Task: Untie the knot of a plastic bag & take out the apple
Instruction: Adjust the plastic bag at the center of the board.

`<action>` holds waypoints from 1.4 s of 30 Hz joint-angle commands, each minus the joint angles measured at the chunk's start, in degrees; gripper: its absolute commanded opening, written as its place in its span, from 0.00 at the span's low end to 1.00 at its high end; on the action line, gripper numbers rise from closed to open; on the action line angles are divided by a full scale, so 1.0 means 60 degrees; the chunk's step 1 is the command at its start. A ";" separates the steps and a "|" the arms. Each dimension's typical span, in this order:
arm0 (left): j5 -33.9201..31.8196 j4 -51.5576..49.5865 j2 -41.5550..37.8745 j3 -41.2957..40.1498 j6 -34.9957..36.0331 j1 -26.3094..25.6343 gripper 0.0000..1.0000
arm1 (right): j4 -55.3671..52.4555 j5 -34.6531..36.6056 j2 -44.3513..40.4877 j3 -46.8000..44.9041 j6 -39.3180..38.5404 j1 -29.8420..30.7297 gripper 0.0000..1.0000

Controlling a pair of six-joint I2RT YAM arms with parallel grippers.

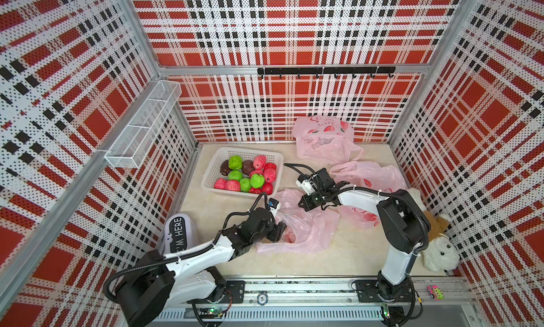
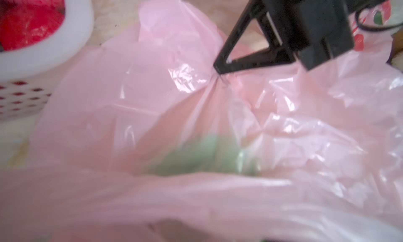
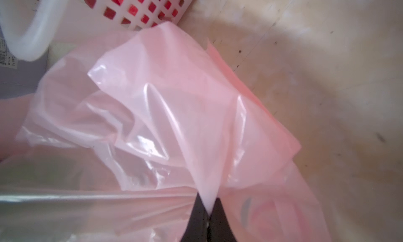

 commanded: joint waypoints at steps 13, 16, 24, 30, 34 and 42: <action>0.1415 -0.0924 -0.1845 0.0158 0.1027 0.0181 0.59 | -0.0224 0.1437 -0.0562 0.0669 -0.0734 -0.0221 0.00; 0.1534 -0.0850 -0.2187 0.0119 0.1067 0.0192 0.60 | -0.0201 0.1350 -0.0461 0.0708 -0.0730 -0.0357 0.00; 0.1569 -0.0748 -0.3219 -0.0023 0.1012 0.0225 0.60 | 0.0147 0.1235 -0.0219 0.0458 -0.0462 -0.0383 0.00; 0.1718 -0.0693 -0.2634 0.0496 0.0645 0.0584 0.60 | 0.0498 0.1021 -0.0335 0.0163 -0.0146 -0.0397 0.00; 0.1686 -0.0943 -0.1147 0.0917 0.0236 0.0799 0.58 | 0.0459 0.0920 -0.0867 -0.0049 0.0093 -0.0288 0.42; 0.1137 -0.1540 0.1073 0.1315 -0.0372 0.0857 0.58 | -0.0372 0.2090 -0.3249 -0.0585 0.0552 0.0206 0.67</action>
